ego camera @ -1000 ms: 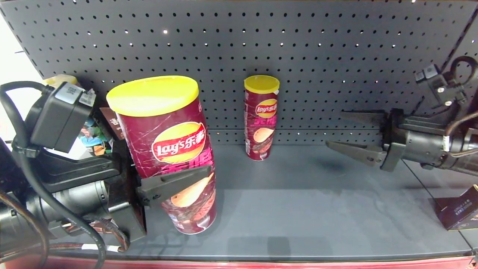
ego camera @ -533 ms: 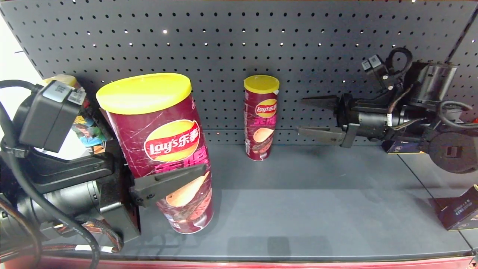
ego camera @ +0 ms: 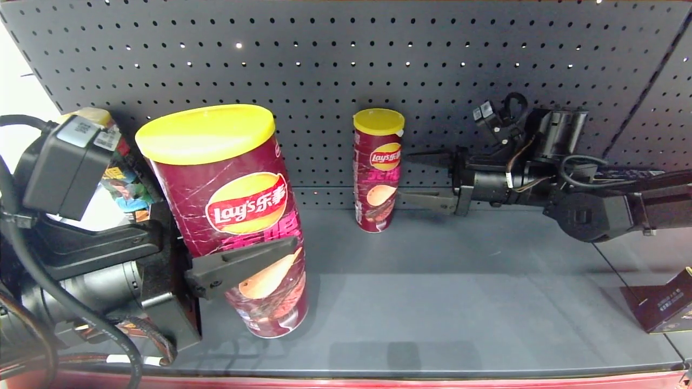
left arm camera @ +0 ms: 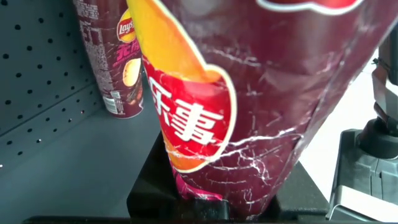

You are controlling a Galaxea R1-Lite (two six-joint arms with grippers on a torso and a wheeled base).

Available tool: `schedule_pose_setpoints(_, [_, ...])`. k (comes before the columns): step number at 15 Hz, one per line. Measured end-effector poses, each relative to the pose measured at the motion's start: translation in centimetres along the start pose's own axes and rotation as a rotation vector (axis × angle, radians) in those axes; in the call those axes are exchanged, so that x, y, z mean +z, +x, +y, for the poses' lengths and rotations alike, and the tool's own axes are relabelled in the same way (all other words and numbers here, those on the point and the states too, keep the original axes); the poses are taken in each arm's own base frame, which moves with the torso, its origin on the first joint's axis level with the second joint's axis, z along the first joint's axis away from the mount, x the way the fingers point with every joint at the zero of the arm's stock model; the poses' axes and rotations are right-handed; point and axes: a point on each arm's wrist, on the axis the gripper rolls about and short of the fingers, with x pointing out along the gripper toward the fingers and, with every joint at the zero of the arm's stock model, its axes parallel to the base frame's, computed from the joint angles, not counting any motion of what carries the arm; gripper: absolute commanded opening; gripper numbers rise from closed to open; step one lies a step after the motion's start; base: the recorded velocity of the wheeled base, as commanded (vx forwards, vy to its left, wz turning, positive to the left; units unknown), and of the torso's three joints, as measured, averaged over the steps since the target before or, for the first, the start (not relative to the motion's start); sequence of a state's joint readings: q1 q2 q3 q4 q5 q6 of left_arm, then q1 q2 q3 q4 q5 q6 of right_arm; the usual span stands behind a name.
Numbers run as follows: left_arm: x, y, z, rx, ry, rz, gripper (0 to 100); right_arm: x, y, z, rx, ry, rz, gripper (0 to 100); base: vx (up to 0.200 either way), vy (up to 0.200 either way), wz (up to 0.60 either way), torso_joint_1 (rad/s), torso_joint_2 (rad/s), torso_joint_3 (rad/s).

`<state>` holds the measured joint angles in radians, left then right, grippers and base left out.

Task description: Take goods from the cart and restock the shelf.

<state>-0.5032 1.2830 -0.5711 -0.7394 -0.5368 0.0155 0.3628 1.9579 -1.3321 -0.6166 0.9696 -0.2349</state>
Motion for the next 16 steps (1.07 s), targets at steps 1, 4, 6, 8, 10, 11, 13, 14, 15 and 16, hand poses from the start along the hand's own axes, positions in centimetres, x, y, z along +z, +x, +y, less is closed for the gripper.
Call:
schedule_pose_setpoints(1, [0.0, 0.0, 0.0, 0.002, 0.0, -0.001, 0, -0.5, 0.3, -0.4, 0.001, 0.005, 0.003, 100, 0.0, 0.0, 0.0, 0.0, 0.0, 0.0])
schedule_pose_setpoints(4, [0.0, 0.0, 0.0, 0.004, -0.002, 0.001, 0, -1.8, 1.0, -1.1, 0.003, 0.019, 0.013, 100, 0.0, 0.0, 0.0, 0.0, 0.0, 0.0])
schedule_pose_setpoints(6, [0.0, 0.0, 0.0, 0.007, -0.002, 0.0, 0, -2.4, 1.4, -1.3, 0.006, 0.026, 0.018, 100, 0.0, 0.0, 0.0, 0.0, 0.0, 0.0])
schedule_pose_setpoints(8, [-0.1, 0.0, 0.0, 0.008, -0.003, 0.001, 0, -2.8, 1.7, -1.3, 0.013, 0.033, 0.021, 100, 0.0, 0.0, 0.0, 0.0, 0.0, 0.0])
schedule_pose_setpoints(10, [-0.1, 0.0, 0.0, 0.01, -0.003, 0.002, 0, -2.9, 2.1, -1.0, 0.023, 0.036, 0.022, 100, 0.0, 0.0, 0.0, 0.0, 0.0, 0.0])
schedule_pose_setpoints(11, [-0.1, 0.0, 0.0, 0.01, -0.003, 0.001, 0, -2.9, 2.2, -0.9, 0.029, 0.037, 0.022, 100, 0.0, 0.0, 0.0, 0.0, 0.0, 0.0])
schedule_pose_setpoints(13, [-0.2, -0.1, 0.0, 0.012, -0.006, 0.007, 0, -3.0, 2.7, -0.5, 0.042, 0.039, 0.022, 100, 0.0, 0.0, 0.0, 0.0, 0.0, 0.0])
schedule_pose_setpoints(14, [-0.4, -0.1, 0.0, 0.012, -0.008, 0.011, 0, -3.1, 2.8, -0.3, 0.047, 0.038, 0.024, 100, 0.0, 0.0, 0.0, 0.0, 0.0, 0.0])
schedule_pose_setpoints(15, [-0.6, -0.2, 0.0, 0.013, -0.011, 0.016, 0, -3.2, 2.8, -0.1, 0.051, 0.038, 0.027, 100, 0.0, 0.0, 0.0, 0.0, 0.0, 0.0])
schedule_pose_setpoints(16, [-0.8, -0.3, -0.1, 0.013, -0.014, 0.021, 0, -3.5, 2.8, 0.2, 0.055, 0.041, 0.034, 100, 0.0, 0.0, 0.0, 0.0, 0.0, 0.0])
